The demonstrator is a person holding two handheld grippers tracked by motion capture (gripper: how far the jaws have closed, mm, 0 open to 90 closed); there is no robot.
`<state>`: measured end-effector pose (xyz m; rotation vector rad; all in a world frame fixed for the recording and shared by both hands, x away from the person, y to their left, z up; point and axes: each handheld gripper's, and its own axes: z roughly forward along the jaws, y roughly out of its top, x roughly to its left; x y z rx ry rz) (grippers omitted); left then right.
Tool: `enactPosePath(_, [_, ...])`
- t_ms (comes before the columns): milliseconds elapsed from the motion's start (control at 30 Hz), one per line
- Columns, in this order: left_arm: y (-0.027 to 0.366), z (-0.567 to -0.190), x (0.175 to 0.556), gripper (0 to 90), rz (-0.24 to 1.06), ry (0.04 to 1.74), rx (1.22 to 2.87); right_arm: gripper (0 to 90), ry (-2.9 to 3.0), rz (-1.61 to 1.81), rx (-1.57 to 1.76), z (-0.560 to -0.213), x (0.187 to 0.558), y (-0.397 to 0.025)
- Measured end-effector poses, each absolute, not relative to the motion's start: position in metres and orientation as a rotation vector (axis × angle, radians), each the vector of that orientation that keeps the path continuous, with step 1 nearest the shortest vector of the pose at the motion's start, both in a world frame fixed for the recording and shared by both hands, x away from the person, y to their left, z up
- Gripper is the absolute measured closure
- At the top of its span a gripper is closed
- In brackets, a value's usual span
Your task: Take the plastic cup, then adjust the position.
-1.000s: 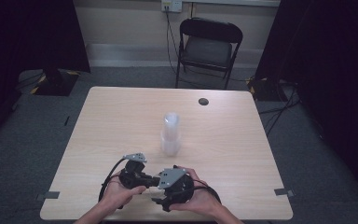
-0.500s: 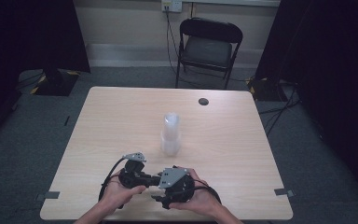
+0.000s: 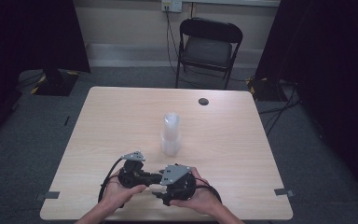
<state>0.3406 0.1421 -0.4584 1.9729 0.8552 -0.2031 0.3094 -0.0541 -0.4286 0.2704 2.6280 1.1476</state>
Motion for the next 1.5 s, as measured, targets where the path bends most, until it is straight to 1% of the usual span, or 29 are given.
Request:
enactPosePath(233, [0.141, -0.460, 0.342, 75.8, -0.212, 0.859, 1.967, 30.6, 2.630, 1.141, 0.307, -0.429, 0.314, -0.057])
enactPosePath(400, [0.145, -0.459, 0.343, 74.4, -0.206, 0.865, 1.955, 30.7, 2.630, 1.148, 0.325, -0.428, 0.317, -0.057])
enactPosePath(567, [0.151, -0.457, 0.343, 71.3, -0.199, 0.872, 1.917, 30.7, 2.621, 1.134, 0.349, -0.430, 0.320, -0.059])
enactPosePath(867, [0.162, -0.453, 0.342, 65.6, -0.149, 0.870, 1.866, 30.7, 2.596, 1.132, 0.401, -0.430, 0.325, -0.067])
enactPosePath(933, [0.164, -0.452, 0.342, 62.1, -0.175, 0.888, 1.824, 30.7, 2.591, 1.128, 0.409, -0.429, 0.327, -0.070])
enactPosePath(1000, [0.166, -0.451, 0.343, 60.6, -0.165, 0.885, 1.812, 30.7, 2.584, 1.135, 0.425, -0.428, 0.329, -0.073])
enactPosePath(1067, [0.167, -0.450, 0.342, 57.9, -0.128, 0.898, 1.807, 30.8, 2.565, 1.125, 0.443, -0.428, 0.330, -0.076])
enactPosePath(1133, [0.170, -0.449, 0.343, 53.1, -0.092, 0.907, 1.816, 30.8, 2.556, 1.124, 0.474, -0.427, 0.333, -0.081])
enactPosePath(1167, [0.171, -0.449, 0.343, 49.2, -0.069, 0.915, 1.819, 30.8, 2.545, 1.122, 0.493, -0.428, 0.335, -0.084])
enactPosePath(1267, [0.174, -0.450, 0.344, 45.7, -0.008, 0.923, 1.840, 31.0, 2.514, 1.150, 0.568, -0.426, 0.341, -0.095])
enactPosePath(1333, [0.173, -0.452, 0.345, 40.7, 0.044, 0.932, 1.863, 31.0, 2.483, 1.162, 0.601, -0.425, 0.344, -0.102])
enactPosePath(1400, [0.172, -0.452, 0.345, 34.9, 0.064, 0.931, 1.886, 31.1, 2.457, 1.168, 0.626, -0.423, 0.347, -0.106])
enactPosePath(1500, [0.170, -0.453, 0.344, 33.2, 0.103, 0.924, 1.905, 31.1, 2.432, 1.179, 0.660, -0.422, 0.351, -0.112])
